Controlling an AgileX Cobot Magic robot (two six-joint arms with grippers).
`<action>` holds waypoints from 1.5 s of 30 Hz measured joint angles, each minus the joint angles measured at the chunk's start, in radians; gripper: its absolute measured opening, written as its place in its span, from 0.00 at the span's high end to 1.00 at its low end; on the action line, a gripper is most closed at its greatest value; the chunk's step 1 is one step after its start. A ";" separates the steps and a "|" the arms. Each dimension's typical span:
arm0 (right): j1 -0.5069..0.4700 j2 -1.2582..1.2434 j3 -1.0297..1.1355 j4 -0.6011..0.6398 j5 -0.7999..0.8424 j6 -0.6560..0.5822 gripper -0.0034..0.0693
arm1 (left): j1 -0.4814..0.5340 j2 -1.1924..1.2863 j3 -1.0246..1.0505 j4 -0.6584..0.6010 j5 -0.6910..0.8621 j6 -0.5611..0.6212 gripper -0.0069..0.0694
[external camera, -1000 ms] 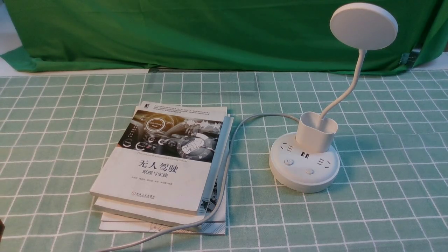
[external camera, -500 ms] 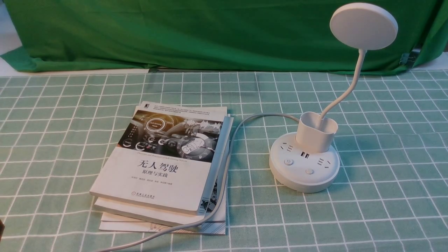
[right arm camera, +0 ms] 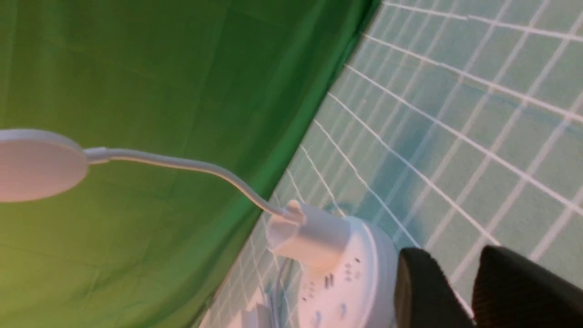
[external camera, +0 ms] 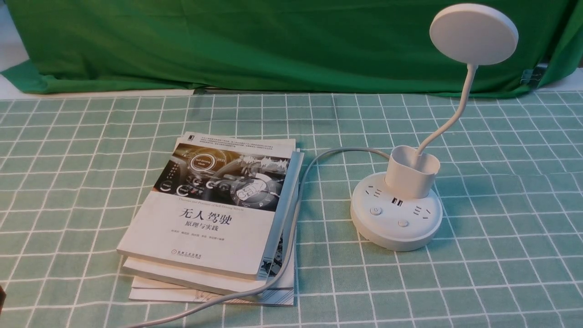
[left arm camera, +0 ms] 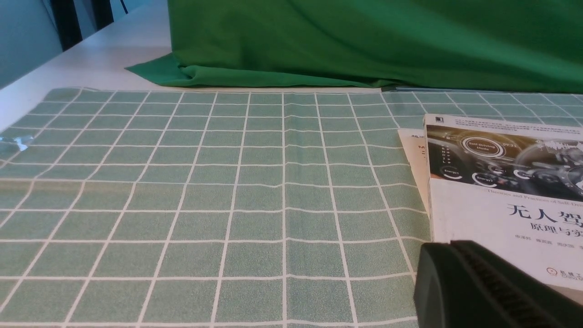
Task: Turn on the table lamp.
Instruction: 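Press the button on the base of the white desk lamp with the right gripper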
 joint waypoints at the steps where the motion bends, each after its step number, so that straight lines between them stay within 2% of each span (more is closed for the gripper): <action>1: 0.000 0.000 0.000 0.000 -0.015 -0.020 0.63 | 0.000 0.000 0.000 0.000 0.000 0.000 0.88; 2: 0.005 0.000 -0.004 0.000 -0.071 -0.141 0.63 | 0.000 0.000 0.000 0.000 0.000 0.000 0.88; 3: 0.007 0.000 -0.009 0.000 -0.076 -0.172 0.63 | 0.000 0.000 0.000 0.000 0.000 0.000 0.88; 4: 0.010 0.009 -0.039 0.000 -0.075 -0.281 0.64 | 0.000 0.000 0.000 0.000 0.000 0.000 0.88; 6: 0.011 0.045 -0.102 -0.001 -0.050 -0.421 0.70 | 0.000 0.000 0.000 0.000 0.000 0.000 0.88; 10: 0.011 0.178 -0.249 -0.001 0.008 -0.610 0.84 | 0.000 0.000 0.000 0.000 0.000 0.000 0.88; 11: 0.011 0.268 -0.340 -0.002 0.053 -0.710 0.90 | 0.000 0.000 0.000 0.000 0.000 0.000 0.88; 12: 0.011 0.305 -0.377 -0.003 0.083 -0.761 0.91 | 0.000 0.000 0.000 0.000 0.000 0.000 0.88; 17: 0.011 0.619 -0.712 0.006 0.361 -1.055 0.92 | 0.000 0.000 0.000 0.000 0.000 0.000 0.88; 20: 0.022 0.752 -0.831 0.036 0.496 -1.162 0.92 | 0.000 0.000 0.000 0.000 0.000 0.000 0.88; 23: 0.078 0.909 -0.930 0.108 0.614 -1.274 0.92 | 0.000 0.000 0.000 0.000 0.000 0.000 0.88; 31: 0.260 1.231 -0.969 0.145 0.672 -1.363 0.92 | 0.000 0.000 0.000 0.000 0.000 0.000 0.88; 37: 0.292 1.428 -1.005 0.156 0.672 -1.377 0.92 | 0.000 0.000 0.000 0.000 0.000 0.000 0.88; 45: 0.366 1.663 -1.111 0.170 0.558 -1.380 0.92 | 0.000 0.000 0.000 0.000 0.000 0.000 0.88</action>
